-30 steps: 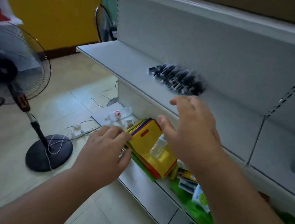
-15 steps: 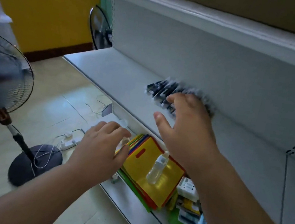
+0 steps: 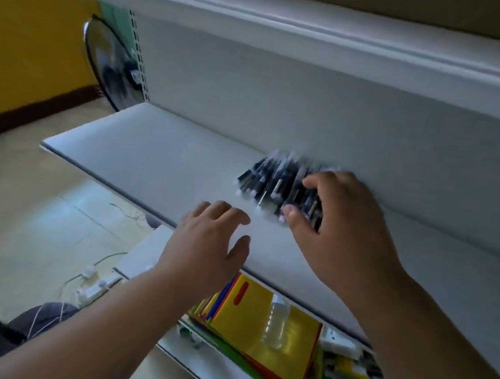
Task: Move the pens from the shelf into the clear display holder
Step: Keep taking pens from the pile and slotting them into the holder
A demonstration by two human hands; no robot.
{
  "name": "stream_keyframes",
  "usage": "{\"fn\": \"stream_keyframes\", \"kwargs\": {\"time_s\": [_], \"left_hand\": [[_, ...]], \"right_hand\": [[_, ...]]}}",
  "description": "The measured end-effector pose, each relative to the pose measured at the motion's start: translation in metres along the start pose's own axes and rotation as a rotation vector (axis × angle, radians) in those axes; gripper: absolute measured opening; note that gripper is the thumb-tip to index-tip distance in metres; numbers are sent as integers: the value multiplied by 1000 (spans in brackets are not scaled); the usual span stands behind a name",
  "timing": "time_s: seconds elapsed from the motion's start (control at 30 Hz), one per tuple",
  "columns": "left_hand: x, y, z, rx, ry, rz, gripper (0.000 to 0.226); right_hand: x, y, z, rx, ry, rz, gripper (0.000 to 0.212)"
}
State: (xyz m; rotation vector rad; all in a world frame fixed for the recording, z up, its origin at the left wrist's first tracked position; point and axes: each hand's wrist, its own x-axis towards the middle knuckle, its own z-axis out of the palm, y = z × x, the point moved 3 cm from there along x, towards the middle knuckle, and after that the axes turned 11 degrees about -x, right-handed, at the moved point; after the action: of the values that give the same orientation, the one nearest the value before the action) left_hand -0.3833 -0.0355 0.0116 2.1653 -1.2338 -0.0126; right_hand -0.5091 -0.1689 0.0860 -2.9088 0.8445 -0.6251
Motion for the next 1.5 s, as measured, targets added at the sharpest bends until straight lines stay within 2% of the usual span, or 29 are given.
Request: {"fn": "stream_keyframes", "kwargs": {"time_s": [0.17, 0.3, 0.5, 0.6, 0.9, 1.23, 1.5], "left_hand": [[55, -34, 2, -95, -73, 128, 32], [86, -61, 0, -107, -87, 158, 31], [132, -87, 7, 2, -240, 109, 72], [147, -93, 13, 31, -309, 107, 81], [166, -98, 14, 21, -347, 51, 43], [168, -92, 20, 208, -278, 153, 34], [164, -96, 15, 186, -300, 173, 32]], "right_hand": [[18, -13, 14, -55, 9, 145, 39], [30, -28, 24, -84, 57, 244, 37], [36, -49, 30, -119, 49, 339, 37], [35, -53, 28, -134, 30, 378, 37], [33, -48, 27, -129, 54, 437, 38], [38, -43, 35, -115, 55, 445, 38], [41, -40, 41, -98, 72, 445, 38]]}}
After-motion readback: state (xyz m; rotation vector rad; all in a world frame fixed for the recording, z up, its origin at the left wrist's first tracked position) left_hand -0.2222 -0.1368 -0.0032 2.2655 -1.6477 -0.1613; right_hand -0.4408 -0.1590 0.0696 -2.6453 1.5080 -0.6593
